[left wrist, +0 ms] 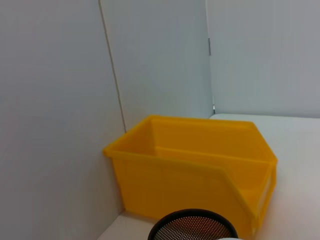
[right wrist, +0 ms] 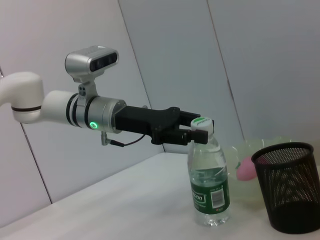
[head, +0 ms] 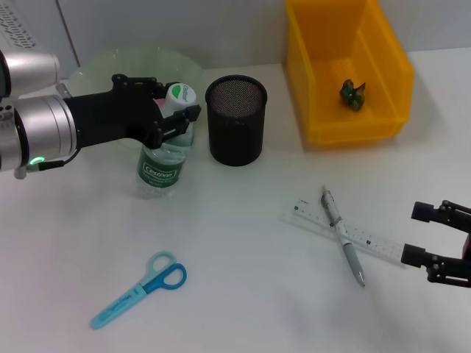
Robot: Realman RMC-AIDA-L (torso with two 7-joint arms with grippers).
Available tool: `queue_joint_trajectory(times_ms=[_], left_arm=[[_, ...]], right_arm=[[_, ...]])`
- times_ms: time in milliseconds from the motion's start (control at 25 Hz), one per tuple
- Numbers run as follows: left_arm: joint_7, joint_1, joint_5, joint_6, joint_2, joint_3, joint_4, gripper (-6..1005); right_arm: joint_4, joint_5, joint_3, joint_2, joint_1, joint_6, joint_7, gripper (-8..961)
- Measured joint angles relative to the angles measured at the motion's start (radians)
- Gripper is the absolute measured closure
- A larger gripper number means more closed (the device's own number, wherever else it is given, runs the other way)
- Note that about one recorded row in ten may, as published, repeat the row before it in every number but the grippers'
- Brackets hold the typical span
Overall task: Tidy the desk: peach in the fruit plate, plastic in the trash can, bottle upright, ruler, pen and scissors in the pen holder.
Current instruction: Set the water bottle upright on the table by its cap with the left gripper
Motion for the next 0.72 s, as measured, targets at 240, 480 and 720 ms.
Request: queue_joint_trajectory(times_ms=[240,480,720], left_arm=[[0.0,0.004,-0.002,-0.028,0.0,-0.006,-0.007,523],[0.001,0.01,-0.011,-0.032,-0.001,-0.014,-0.008,519],[0.001,0.018,-0.032,-0.024,0.0,-0.011,-0.009,515]], right_arm=[[0.001,-0.017,0.002,0.0,0.013,0.016,0.0,148],[0.002,-0.018,-0.001,0.0,0.02,0.024,0.0,149],[0.004,-0.02,-0.001,-0.001,0.024,0.026,0.001,150]])
